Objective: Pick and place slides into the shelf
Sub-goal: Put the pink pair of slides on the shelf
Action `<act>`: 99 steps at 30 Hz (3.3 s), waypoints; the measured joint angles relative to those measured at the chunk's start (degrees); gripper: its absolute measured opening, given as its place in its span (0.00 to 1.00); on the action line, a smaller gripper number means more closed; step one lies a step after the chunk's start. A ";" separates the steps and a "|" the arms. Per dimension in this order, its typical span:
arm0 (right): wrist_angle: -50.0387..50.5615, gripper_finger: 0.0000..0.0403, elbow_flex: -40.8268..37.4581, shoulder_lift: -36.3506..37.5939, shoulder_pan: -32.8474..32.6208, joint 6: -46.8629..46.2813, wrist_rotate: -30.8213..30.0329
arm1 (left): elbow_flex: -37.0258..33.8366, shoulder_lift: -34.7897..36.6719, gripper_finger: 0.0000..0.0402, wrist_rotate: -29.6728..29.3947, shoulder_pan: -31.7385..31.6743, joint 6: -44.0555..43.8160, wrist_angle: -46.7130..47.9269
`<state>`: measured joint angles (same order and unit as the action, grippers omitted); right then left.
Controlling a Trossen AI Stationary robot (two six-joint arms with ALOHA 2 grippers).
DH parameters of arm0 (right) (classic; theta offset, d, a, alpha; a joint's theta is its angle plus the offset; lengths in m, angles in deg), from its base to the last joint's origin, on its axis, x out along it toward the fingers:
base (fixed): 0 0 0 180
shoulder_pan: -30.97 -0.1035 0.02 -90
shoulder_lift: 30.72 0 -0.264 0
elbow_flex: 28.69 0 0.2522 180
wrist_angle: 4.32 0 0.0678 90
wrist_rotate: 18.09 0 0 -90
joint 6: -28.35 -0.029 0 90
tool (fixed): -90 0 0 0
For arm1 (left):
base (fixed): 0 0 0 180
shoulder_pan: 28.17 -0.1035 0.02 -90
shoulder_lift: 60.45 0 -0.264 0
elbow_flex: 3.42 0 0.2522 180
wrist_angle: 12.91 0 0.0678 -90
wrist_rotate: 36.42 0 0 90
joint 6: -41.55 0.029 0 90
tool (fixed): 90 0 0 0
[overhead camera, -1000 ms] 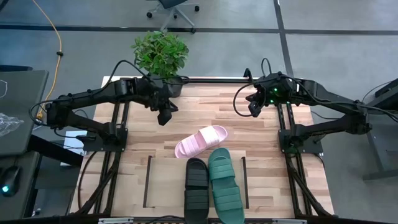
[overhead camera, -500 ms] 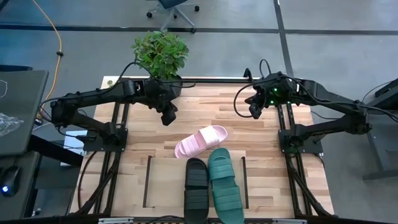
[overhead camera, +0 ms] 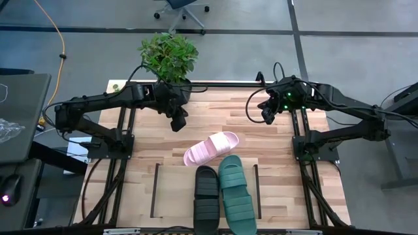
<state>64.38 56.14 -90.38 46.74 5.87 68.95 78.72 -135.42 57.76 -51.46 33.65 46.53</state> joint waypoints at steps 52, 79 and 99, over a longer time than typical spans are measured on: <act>-2.91 0.00 0.00 -0.01 -0.02 9.63 0.57 | -9.09 -8.16 0.07 11.46 10.03 -51.22 -30.35; -3.10 0.00 0.00 0.00 -0.04 13.97 5.16 | -9.12 -17.88 0.07 4.67 11.30 -65.04 -34.17; -3.13 0.00 0.00 0.00 -0.04 14.01 5.17 | -9.11 -19.90 0.34 7.12 11.32 -67.49 -35.09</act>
<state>61.26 56.14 -90.38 46.70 19.88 74.12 69.60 -155.32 64.88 -40.13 -33.84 11.44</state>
